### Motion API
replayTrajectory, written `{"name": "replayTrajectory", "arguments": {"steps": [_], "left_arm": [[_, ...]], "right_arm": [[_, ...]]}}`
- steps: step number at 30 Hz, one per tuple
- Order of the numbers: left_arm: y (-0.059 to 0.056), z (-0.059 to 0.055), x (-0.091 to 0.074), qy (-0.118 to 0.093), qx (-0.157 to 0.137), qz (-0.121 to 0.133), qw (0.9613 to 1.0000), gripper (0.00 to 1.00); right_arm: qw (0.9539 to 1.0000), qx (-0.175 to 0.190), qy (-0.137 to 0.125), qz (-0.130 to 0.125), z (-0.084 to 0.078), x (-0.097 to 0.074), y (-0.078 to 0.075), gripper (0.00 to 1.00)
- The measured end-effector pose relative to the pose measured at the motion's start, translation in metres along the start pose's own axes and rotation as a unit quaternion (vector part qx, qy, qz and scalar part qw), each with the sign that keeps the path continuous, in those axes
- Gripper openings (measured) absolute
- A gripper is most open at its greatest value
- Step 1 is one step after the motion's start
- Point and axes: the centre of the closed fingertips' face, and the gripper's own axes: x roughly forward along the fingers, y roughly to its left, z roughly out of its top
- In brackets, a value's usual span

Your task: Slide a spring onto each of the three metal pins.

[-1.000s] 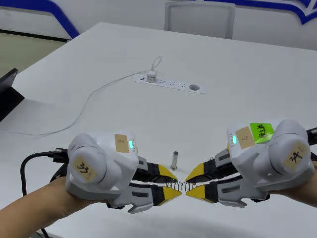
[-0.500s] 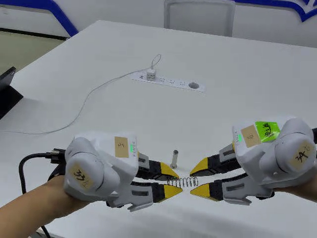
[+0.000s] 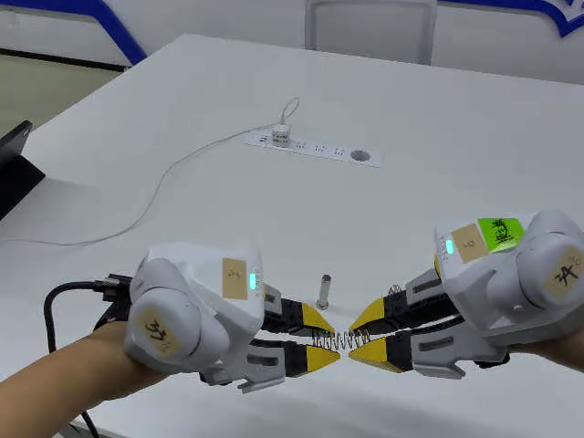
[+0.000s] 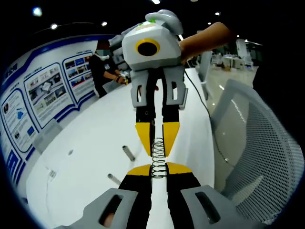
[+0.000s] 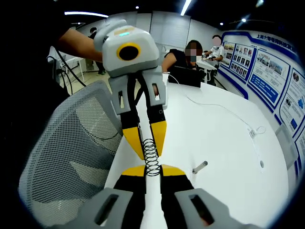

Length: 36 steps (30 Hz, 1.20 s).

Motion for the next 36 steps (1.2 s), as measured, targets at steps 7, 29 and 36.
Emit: {"name": "replayTrajectory", "arguments": {"steps": [7, 29, 36], "left_arm": [[0.005, 0.002, 0.0, -0.008, -0.002, 0.013, 0.9999, 0.1], [-0.003, 0.004, -0.004, -0.037, -0.05, 0.021, 0.9978, 0.1], [-0.003, -0.001, -0.008, -0.037, -0.07, 0.022, 0.9966, 0.11]], "right_arm": [[0.9984, 0.029, -0.049, -0.003, 0.018, -0.01, -0.002, 0.11], [0.994, 0.056, -0.092, 0.019, 0.046, -0.005, 0.009, 0.11], [0.9939, 0.059, -0.091, 0.019, 0.049, 0.001, 0.01, 0.1]]}}
